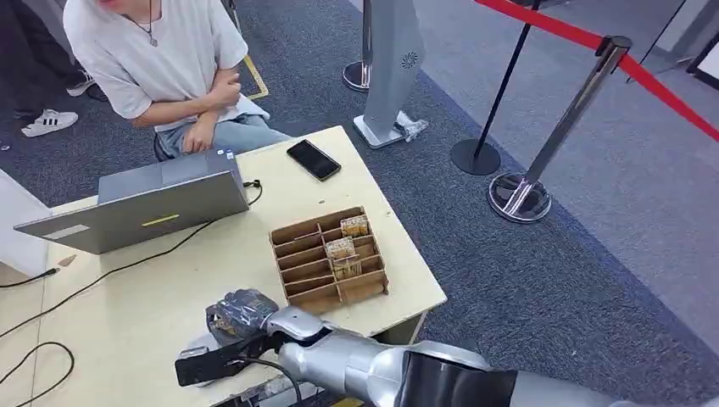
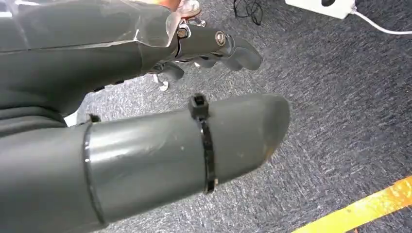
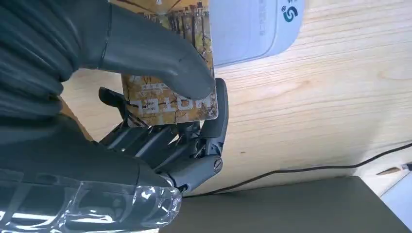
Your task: Pass the card to the sensor for recognition and then transmit it.
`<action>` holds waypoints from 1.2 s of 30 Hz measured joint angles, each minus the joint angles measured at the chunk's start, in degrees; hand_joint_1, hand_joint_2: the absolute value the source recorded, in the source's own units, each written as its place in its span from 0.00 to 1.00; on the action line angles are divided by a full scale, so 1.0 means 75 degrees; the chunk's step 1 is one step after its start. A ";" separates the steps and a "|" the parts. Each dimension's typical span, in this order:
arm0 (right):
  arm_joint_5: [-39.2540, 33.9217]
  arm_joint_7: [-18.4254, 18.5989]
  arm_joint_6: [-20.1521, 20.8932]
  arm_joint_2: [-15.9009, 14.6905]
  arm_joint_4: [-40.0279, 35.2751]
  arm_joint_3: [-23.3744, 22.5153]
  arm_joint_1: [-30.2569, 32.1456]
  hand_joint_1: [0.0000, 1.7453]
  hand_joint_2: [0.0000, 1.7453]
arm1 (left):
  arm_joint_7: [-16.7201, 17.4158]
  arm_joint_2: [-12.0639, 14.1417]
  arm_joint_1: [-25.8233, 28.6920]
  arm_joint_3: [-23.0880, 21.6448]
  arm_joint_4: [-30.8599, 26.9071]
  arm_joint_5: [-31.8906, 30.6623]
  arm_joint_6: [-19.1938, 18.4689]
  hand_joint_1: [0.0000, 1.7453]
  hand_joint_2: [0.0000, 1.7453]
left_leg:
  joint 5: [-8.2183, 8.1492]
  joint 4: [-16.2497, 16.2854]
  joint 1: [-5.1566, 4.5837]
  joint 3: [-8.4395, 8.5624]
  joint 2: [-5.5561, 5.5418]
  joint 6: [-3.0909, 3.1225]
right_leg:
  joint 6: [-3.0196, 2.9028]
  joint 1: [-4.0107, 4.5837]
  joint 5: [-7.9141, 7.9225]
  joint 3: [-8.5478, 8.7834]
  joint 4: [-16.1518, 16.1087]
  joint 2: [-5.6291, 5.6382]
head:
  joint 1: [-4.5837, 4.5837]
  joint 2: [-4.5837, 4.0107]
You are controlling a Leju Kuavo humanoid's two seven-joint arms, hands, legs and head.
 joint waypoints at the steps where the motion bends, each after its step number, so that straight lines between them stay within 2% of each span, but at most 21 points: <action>1: 0.0003 0.0020 -0.0026 0.0015 0.0015 0.0000 0.0011 1.00 1.00 | -0.0006 0.0000 -0.0001 0.0000 0.0000 -0.0012 0.0000 0.00 0.00 | 0.0000 0.0000 0.0000 0.0001 0.0001 0.0000 | 0.0000 0.0000 0.0000 0.0000 0.0000 0.0000 | 0.0000 0.0000; 10: 0.0120 0.0067 -0.0251 0.0032 0.0078 0.0000 0.0144 1.00 1.00 | -0.0105 0.0000 -0.0004 -0.0009 0.0000 -0.0131 -0.0003 0.00 0.00 | 0.0000 0.0000 0.0000 0.0000 0.0001 0.0000 | 0.0000 0.0000 0.0000 0.0000 -0.0001 0.0000 | 0.0000 0.0000; 36: 0.0254 0.0052 -0.0291 0.0032 0.0076 0.0000 0.0259 1.00 1.00 | -0.0160 0.0000 -0.0003 -0.0009 0.0000 -0.0143 0.0000 0.00 0.00 | 0.0000 0.0000 0.0000 0.0001 0.0001 0.0000 | 0.0000 0.0000 0.0000 0.0000 0.0000 0.0000 | 0.0000 0.0000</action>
